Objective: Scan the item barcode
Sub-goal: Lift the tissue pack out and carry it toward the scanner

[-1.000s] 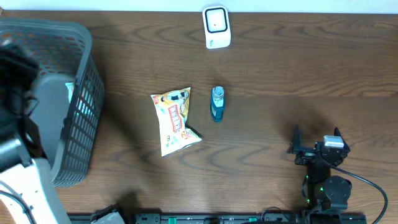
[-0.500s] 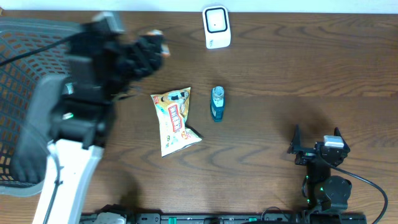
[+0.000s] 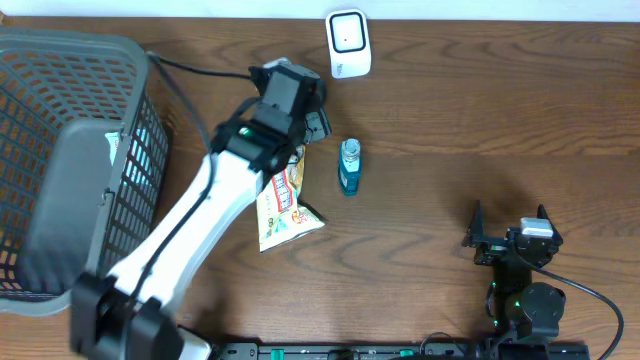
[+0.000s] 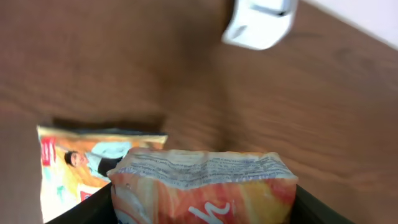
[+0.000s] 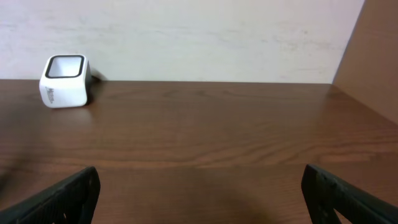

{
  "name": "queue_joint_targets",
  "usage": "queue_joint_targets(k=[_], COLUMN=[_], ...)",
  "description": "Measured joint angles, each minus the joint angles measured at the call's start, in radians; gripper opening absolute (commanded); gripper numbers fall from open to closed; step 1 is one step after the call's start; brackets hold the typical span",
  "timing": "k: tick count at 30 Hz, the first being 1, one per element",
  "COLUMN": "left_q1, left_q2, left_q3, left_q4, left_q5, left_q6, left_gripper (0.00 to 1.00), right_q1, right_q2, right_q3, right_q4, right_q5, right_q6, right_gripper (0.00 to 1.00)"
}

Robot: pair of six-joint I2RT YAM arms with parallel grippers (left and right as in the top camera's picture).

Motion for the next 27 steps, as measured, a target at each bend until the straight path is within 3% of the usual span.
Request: queue_joint_targets(k=[5,11,27], left_q1=[0.0,0.0,0.0], left_q2=[0.113,0.198,0.21], left_q3=[0.0,-0.001,-0.015], left_q4=[0.002,-0.012,-0.037], left_q5=[0.01,0.07,0.098], left_q6=[-0.135,-0.212,-0.242], left_gripper=[0.66,0.67,0.67], right_q1=[0.0,0.0,0.0], right_q2=[0.0,0.0,0.0], right_q3=[0.0,0.0,0.0], right_q4=[0.0,0.0,0.0], right_q5=[0.0,0.0,0.0], right_q6=[0.0,0.0,0.0], right_gripper=[0.99,0.99,0.99])
